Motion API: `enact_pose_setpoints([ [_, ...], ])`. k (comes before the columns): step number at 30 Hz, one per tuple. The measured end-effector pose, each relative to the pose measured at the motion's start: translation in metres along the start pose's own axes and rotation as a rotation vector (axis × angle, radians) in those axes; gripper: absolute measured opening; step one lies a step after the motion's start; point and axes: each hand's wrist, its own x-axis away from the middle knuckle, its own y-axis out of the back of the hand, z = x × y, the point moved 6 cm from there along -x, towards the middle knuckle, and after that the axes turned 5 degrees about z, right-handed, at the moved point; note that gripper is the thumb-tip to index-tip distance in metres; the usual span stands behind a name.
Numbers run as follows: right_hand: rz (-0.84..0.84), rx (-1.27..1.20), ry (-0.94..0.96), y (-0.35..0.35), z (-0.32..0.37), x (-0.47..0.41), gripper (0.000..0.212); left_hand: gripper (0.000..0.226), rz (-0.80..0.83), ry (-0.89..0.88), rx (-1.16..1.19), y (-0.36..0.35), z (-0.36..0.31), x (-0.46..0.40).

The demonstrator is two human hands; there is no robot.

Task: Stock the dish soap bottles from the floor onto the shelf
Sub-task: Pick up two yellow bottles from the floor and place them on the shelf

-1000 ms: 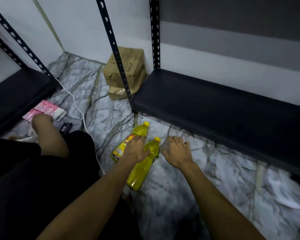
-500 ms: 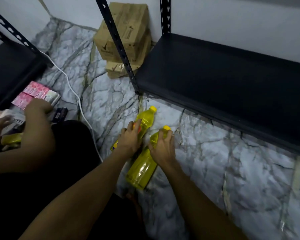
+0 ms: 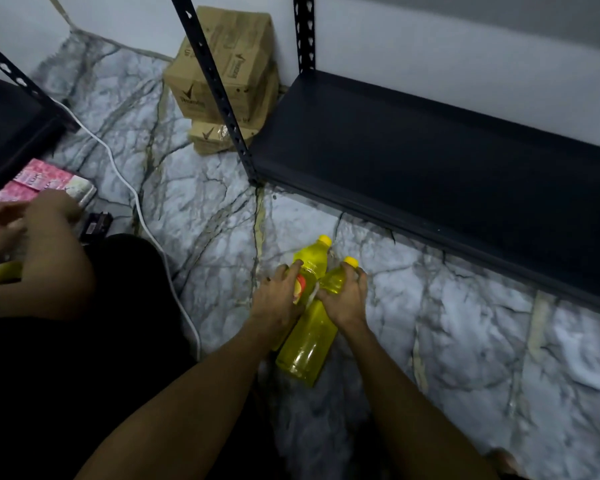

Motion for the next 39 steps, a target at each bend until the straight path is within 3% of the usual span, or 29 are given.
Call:
enact_pose_setpoints([
  [8,-0.072,0.121,-0.063,0.079,-0.067,0.051,0.086,0.094,-0.024,-0.092,0.005,-0.073,-0.083,0.056],
  [13,-0.216,0.102,-0.157,0.114,-0.101,0.093,0.078,0.077,-0.129,-0.177,0.013,-0.101,-0.119,0.092],
  [17,-0.275,0.246,-0.339,0.113,-0.115,0.131,0.093,0.074,-0.091,-0.177,0.134,-0.12,-0.125,0.11],
  [19,-0.321,0.157,-0.308,0.114,-0.119,0.138,0.087,0.078,-0.017,-0.159,0.229,-0.128,-0.122,0.113],
  [21,-0.356,-0.053,-0.329,0.121,-0.132,0.14,0.065,0.085,0.034,-0.159,0.328,-0.13,-0.117,0.113],
  [24,-0.271,-0.499,-0.409,0.128,-0.159,0.145,0.045,0.087,0.085,-0.164,0.447,-0.134,-0.108,0.104],
  [26,-0.225,-0.624,-0.424,0.131,-0.169,0.15,0.027,0.083,0.116,-0.159,0.495,-0.135,-0.108,0.102],
  [28,-0.212,-0.587,-0.403,0.136,-0.167,0.154,0.009,0.076,0.136,-0.135,0.498,-0.133,-0.11,0.103],
  [30,-0.211,-0.507,-0.366,0.14,-0.165,0.155,0.012,0.079,0.14,-0.128,0.493,-0.134,-0.112,0.102],
  [34,-0.265,-0.368,-0.387,0.136,-0.173,0.158,0.019,0.121,0.232,-0.049,0.611,-0.14,-0.108,0.088],
  [39,-0.344,-0.082,-0.502,0.137,-0.171,0.144,0.025,0.081,0.305,-0.034,0.628,-0.142,-0.111,0.073],
])
